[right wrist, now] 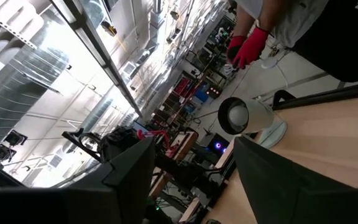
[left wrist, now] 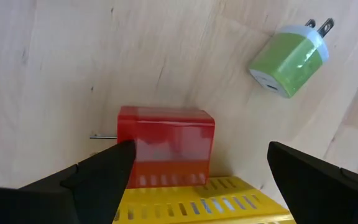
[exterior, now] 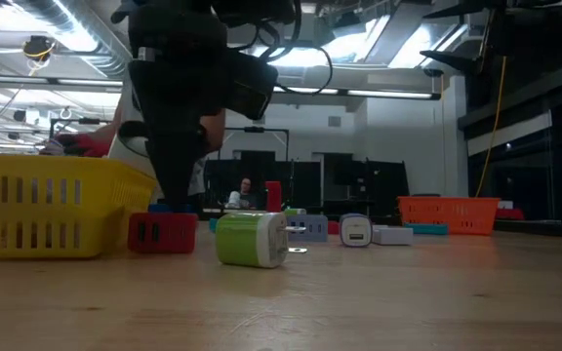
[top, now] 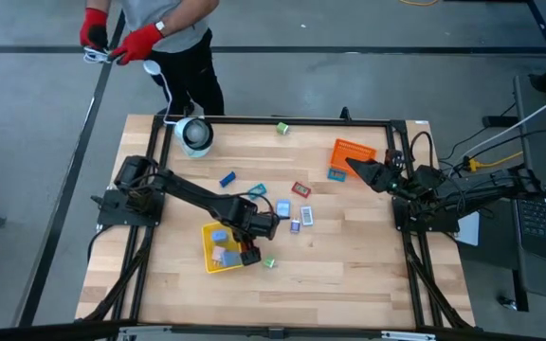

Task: Pick & Place Office items
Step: Put the red charger adapter into the yellow bin

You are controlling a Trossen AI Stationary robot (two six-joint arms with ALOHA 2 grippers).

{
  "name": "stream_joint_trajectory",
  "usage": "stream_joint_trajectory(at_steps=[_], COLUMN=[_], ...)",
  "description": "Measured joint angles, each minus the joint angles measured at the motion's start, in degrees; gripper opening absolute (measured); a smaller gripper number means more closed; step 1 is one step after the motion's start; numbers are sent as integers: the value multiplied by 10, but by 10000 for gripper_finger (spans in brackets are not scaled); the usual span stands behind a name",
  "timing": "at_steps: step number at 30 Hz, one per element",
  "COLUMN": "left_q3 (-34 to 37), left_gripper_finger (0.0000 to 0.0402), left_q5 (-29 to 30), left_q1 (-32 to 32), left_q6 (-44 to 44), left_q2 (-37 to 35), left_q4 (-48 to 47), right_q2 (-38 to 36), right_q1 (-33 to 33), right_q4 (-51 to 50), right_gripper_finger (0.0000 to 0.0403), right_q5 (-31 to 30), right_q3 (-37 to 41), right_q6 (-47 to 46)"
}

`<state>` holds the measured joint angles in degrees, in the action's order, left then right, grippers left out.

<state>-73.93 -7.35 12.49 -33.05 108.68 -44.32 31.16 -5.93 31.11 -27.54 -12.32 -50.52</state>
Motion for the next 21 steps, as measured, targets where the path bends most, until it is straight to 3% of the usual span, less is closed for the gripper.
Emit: stream_joint_trajectory(at_steps=[5,15,21], left_q3=[0,-1,-41], left_gripper_finger=[362,334,334], left_q5=[59,72,87], left_q1=[10,10,9], left_q6=[15,8,14], left_q2=[9,7,-2], left_q4=[-24,-31,-78], right_q2=[0,0,0], right_q1=[0,0,0], right_q4=[-11,-17,-17], right_gripper_finger=[227,226,226], right_q5=[0,0,0], right_q3=[0,0,0], right_q6=[0,0,13])
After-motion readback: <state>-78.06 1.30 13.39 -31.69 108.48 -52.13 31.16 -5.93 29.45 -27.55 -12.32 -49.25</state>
